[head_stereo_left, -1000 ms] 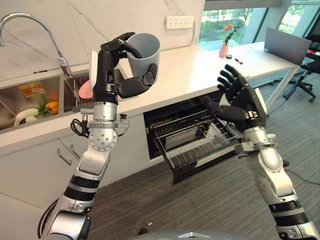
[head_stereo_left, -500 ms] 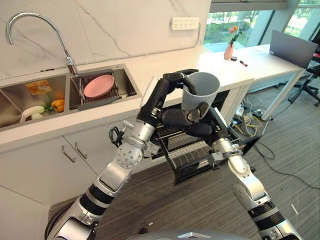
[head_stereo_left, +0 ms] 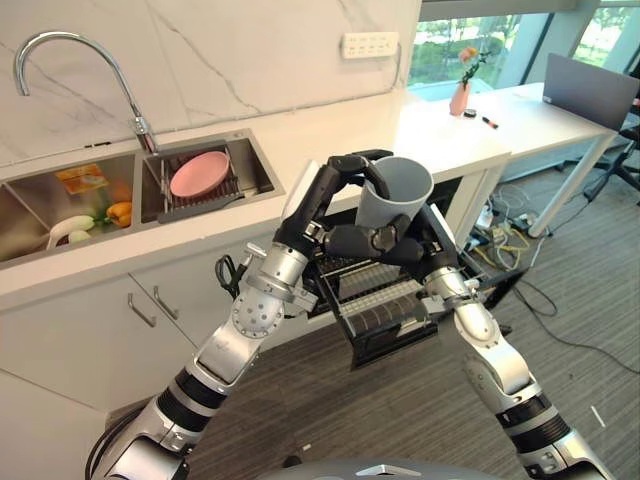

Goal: Place the dishes in the dishwasher.

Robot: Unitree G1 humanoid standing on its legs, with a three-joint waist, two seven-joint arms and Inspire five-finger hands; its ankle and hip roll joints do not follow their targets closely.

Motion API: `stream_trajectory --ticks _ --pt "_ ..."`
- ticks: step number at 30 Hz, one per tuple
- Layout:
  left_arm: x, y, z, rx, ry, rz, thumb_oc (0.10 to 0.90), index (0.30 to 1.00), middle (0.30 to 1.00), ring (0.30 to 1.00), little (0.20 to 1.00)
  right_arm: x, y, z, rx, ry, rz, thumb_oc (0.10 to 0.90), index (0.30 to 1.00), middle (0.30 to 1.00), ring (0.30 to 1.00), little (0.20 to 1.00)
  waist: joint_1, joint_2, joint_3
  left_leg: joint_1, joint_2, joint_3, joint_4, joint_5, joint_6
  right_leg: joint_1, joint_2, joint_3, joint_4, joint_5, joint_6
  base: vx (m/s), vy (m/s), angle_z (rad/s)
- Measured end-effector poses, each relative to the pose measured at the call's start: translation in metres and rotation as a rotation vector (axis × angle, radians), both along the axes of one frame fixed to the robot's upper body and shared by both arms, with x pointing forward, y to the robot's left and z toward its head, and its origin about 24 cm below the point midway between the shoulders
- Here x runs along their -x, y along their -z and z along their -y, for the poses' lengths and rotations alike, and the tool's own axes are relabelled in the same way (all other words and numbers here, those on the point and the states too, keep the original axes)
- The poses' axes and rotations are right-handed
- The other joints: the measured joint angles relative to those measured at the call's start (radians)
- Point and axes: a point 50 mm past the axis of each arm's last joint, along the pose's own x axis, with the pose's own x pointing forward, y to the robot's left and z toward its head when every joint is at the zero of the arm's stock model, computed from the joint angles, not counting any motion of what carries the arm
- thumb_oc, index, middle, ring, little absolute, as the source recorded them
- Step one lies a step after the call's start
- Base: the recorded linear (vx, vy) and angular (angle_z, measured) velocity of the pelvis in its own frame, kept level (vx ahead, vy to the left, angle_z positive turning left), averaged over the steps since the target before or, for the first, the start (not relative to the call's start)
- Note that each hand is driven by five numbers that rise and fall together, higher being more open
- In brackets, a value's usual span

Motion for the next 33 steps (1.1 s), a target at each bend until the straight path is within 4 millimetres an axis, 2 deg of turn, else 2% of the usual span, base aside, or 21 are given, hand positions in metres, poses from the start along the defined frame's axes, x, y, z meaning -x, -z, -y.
stream_trajectory --ticks 1,2,3,12,13,14,19,25,26,29,30,33 --pt "0.0 0.0 0.0 -0.006 0.0 0.005 0.4 0.3 0.3 0.3 0.3 0.0 -0.001 0.0 0.022 0.002 0.013 0.8 0.9 0.9 0.9 0.9 -0.003 0.0 0.0 0.0 0.0 0.0 0.0 0.0 0.0 0.0 0.0 0.0 0.0 0.0 0.0 0.0 0.0 0.0" --pt "0.0 0.0 0.0 -0.007 0.0 0.005 0.4 0.3 0.3 0.3 0.3 0.0 -0.001 -0.001 0.023 0.001 0.015 0.555 0.533 0.533 0.533 0.533 -0.003 0.0 0.0 0.0 0.0 0.0 0.0 0.0 0.0 0.0 0.0 0.0 0.0 0.0 0.0 0.0 0.0 0.0" --pt "0.0 0.0 0.0 -0.008 0.0 0.005 0.4 0.3 0.3 0.3 0.3 0.0 -0.002 -0.001 0.024 0.001 0.016 0.4 0.3 0.3 0.3 0.3 -0.004 0.0 0.0 0.0 0.0 0.0 0.0 0.0 0.0 0.0 0.0 0.0 0.0 0.0 0.0 0.0 0.0 0.0" --pt "0.001 -0.001 -0.001 -0.005 0.028 0.006 0.4 0.3 0.3 0.3 0.3 0.0 -0.003 0.003 0.114 0.032 0.047 0.4 0.3 0.3 0.3 0.3 -0.009 0.0 0.0 0.001 0.0 0.001 0.0 0.003 0.004 0.0 0.0 0.001 0.0 0.0 0.0 0.0 0.0 0.0" --pt "0.001 -0.001 -0.001 0.005 0.032 -0.002 0.541 0.512 0.512 0.512 0.512 0.0 -0.003 0.003 0.131 0.034 0.053 0.4 0.3 0.3 0.3 0.3 -0.008 0.0 0.0 0.001 0.0 0.001 0.0 0.003 0.004 0.0 0.0 0.001 0.0 0.0 0.0 0.0 0.0 0.0" --pt "0.001 -0.001 -0.002 0.012 0.034 -0.009 0.8 0.9 0.9 0.9 0.9 0.0 -0.003 0.004 0.148 0.041 0.061 0.4 0.3 0.3 0.3 0.3 -0.008 0.0 0.0 0.001 0.0 0.001 0.0 0.002 0.003 0.0 0.0 0.001 0.0 0.0 0.0 0.0 0.0 0.0" --pt "0.001 0.0 -0.004 0.048 0.046 -0.032 0.8 0.9 0.9 0.9 0.9 0.0 -0.005 0.005 0.187 0.065 0.085 0.4 0.3 0.3 0.3 0.3 -0.006 -0.001 0.001 0.001 0.001 0.001 0.0 0.003 0.004 0.0 0.001 0.001 0.0 0.0 0.0 0.0 0.0 0.0" --pt "0.015 0.023 -0.027 0.028 -0.002 -0.091 0.8 0.9 0.9 0.9 0.9 -0.007 0.0 0.029 0.221 0.176 0.063 0.4 0.3 0.3 0.3 0.3 0.015 -0.007 0.004 -0.008 0.001 -0.005 0.0 -0.005 0.003 0.001 0.001 -0.006 0.0 -0.001 0.0 0.01 0.004 0.04" --pt "0.019 0.04 -0.05 0.032 -0.112 -0.167 0.8 0.9 0.9 0.9 0.9 -0.009 0.002 0.043 0.174 0.242 0.035 0.4 0.3 0.3 0.3 0.3 0.018 -0.009 0.005 -0.01 0.001 -0.006 0.0 -0.005 0.004 0.0 0.001 -0.015 0.0 -0.003 -0.002 0.01 0.003 0.17" --pt "0.02 0.067 -0.084 0.003 -0.275 -0.285 0.8 0.9 0.9 0.9 0.9 -0.01 -0.001 0.068 0.142 0.349 0.029 0.4 0.3 0.3 0.3 0.3 0.042 -0.013 0.009 -0.028 0.003 -0.009 0.0 -0.001 0.004 -0.002 0.001 -0.032 0.0 -0.004 -0.003 -0.03 -0.001 0.2" --pt "0.026 0.086 -0.109 0.004 -0.395 -0.373 0.8 0.9 0.9 0.9 0.9 -0.01 -0.001 0.087 0.169 0.409 0.022 0.4 0.3 0.3 0.3 0.3 0.046 -0.02 0.012 -0.031 0.004 -0.011 0.0 0.003 0.006 -0.006 0.0 -0.044 0.0 -0.007 -0.005 -0.04 0.001 0.23" --pt "0.036 0.116 -0.139 -0.027 -0.542 -0.53 0.8 0.9 0.9 0.9 0.9 -0.01 0.002 0.108 0.212 0.469 -0.007 0.4 0.3 0.3 0.3 0.3 0.061 -0.032 0.02 -0.047 0.003 -0.025 0.0 0.015 0.011 -0.013 0.0 -0.063 0.0 -0.009 -0.004 -0.16 -0.02 0.23"
